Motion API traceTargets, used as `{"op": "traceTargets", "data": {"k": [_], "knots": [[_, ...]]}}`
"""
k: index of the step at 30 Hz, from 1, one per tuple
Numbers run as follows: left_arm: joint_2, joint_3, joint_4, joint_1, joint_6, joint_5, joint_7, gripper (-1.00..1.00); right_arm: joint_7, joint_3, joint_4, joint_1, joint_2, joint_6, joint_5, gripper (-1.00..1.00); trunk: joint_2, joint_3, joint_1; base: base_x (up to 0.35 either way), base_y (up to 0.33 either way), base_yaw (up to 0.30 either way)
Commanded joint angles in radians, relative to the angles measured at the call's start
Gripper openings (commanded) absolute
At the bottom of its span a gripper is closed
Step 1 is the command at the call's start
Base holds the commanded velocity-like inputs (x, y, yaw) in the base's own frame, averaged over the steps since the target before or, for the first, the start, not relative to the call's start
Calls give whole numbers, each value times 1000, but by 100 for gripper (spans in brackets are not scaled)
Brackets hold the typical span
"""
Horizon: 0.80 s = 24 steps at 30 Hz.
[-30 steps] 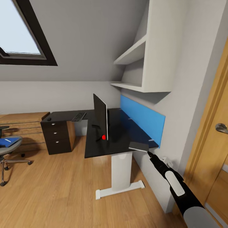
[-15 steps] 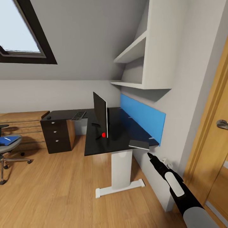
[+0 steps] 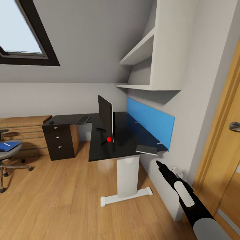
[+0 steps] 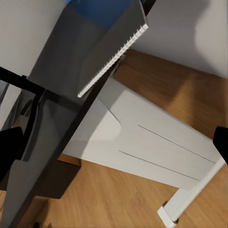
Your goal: In the bedroom, organize the workspace by keeping the computer under the desk, ensuring the monitor is on the desk, placing the keyboard on the desk next to the monitor, placing the mouse on the desk next to the keyboard, moving the folder from the swivel chair onto the desk next to the mouse, stacking the notebook on top of the folder with the pen on top of the notebook, and positioning the swivel chair next to the desk.
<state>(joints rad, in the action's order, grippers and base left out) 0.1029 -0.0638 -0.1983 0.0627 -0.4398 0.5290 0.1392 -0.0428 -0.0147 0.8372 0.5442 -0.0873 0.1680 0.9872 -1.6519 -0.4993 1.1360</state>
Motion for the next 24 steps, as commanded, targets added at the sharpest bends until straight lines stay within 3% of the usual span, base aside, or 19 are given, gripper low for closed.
{"op": "traceTargets", "data": {"k": [1,3,4,8,10,14,15,16,17,21,24], "knots": [[4,-7,-32,0,16,0,8,100,-5,-1,2,0,0,5,8,100,-8,-4,4,0,0,0],[11,-7,-99,0,67,1,8,100,-5,-3,3,0,0,4,8,100,-22,-11,12,0,0,0],[32,-6,-248,0,244,2,7,100,-4,-8,3,0,0,5,8,100,-29,-14,15,0,0,0],[57,6,-422,0,466,19,6,100,6,-11,3,0,-1,4,8,100,-57,-26,31,0,0,0],[67,33,-544,0,596,53,4,100,20,-13,4,0,-1,4,8,100,-71,-33,38,0,0,0],[72,67,-644,0,696,105,3,100,38,-14,3,0,-3,4,7,100,-71,-33,38,0,0,0],[72,71,-652,0,706,111,3,100,40,-14,3,0,-4,4,7,100,-71,-33,38,0,0,0],[70,79,-575,0,705,121,4,100,40,-15,3,0,-3,-3,6,100,-71,-33,38,0,0,0],[70,78,-557,0,691,121,4,100,40,-15,3,0,-2,-7,7,100,-71,-33,38,0,0,0],[70,78,-494,0,551,111,3,100,19,-14,2,0,1,-57,9,100,-71,-33,38,0,0,0],[69,77,-481,0,490,97,3,100,-9,-14,2,0,3,-71,18,100,-71,-33,38,0,0,0]]}}
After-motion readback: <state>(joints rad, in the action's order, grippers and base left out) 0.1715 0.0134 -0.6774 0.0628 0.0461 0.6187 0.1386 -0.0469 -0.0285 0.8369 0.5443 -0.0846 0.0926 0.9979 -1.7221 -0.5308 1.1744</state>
